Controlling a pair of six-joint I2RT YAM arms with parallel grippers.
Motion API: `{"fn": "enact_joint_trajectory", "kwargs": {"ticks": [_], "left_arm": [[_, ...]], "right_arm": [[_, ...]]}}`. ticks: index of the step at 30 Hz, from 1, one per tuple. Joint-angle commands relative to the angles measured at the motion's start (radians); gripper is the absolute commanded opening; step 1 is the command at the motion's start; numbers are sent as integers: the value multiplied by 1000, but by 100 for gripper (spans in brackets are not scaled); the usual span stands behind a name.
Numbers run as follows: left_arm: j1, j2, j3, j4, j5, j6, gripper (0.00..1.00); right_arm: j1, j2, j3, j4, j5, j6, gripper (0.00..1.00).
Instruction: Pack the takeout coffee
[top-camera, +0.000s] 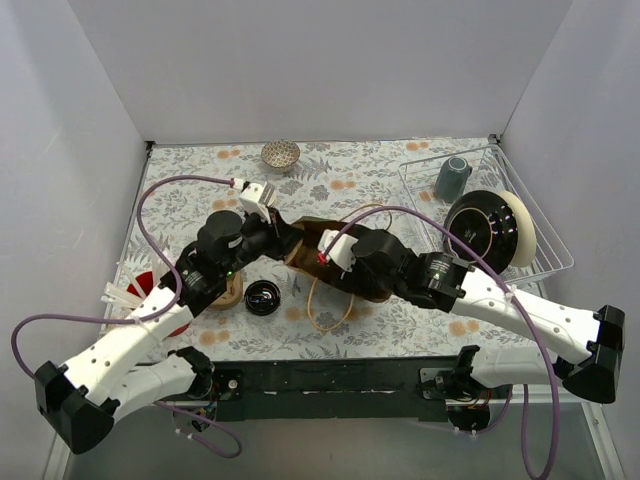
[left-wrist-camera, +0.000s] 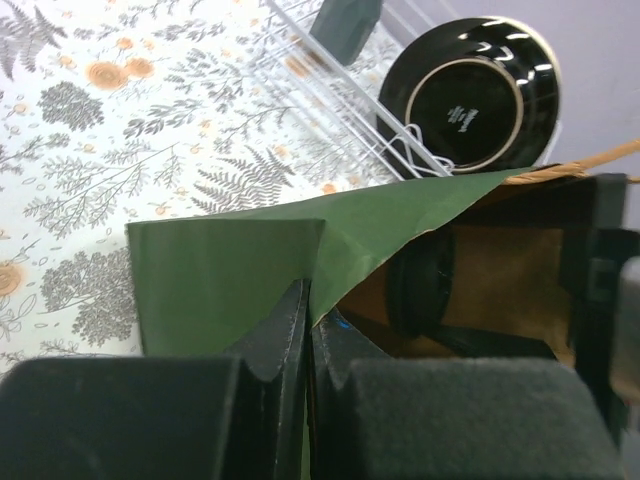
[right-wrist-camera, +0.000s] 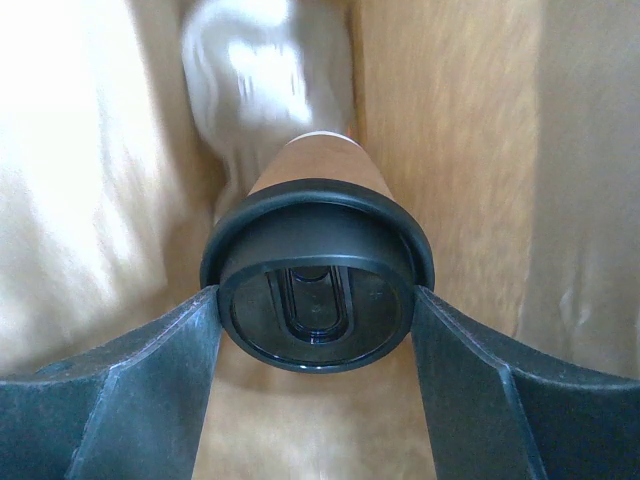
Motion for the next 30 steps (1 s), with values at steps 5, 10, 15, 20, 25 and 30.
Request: {"fn": "enact_joint_trajectory", "kwargs": {"ticks": [5, 10, 15, 20, 25, 30], "left_arm": [[-16, -160, -170, 210, 46, -31, 0], [-20, -126, -252, 342, 28, -51, 0], [-23, -45, -223, 393, -61, -43, 0], [-41, 1, -163, 425, -229, 23, 0], [-43, 72, -152, 506, -266, 54, 0], [-69, 99, -123, 488, -269, 52, 0]], "right_arm": [[15, -119, -117, 37, 76, -66, 26], [21, -145, -172, 103, 87, -152, 24], [27, -110, -185, 171, 110, -235, 24], [12, -5, -130, 280, 159, -343, 24], [-24, 32, -137, 298, 116, -337, 24], [-107, -1, -151, 298, 56, -352, 25]]}}
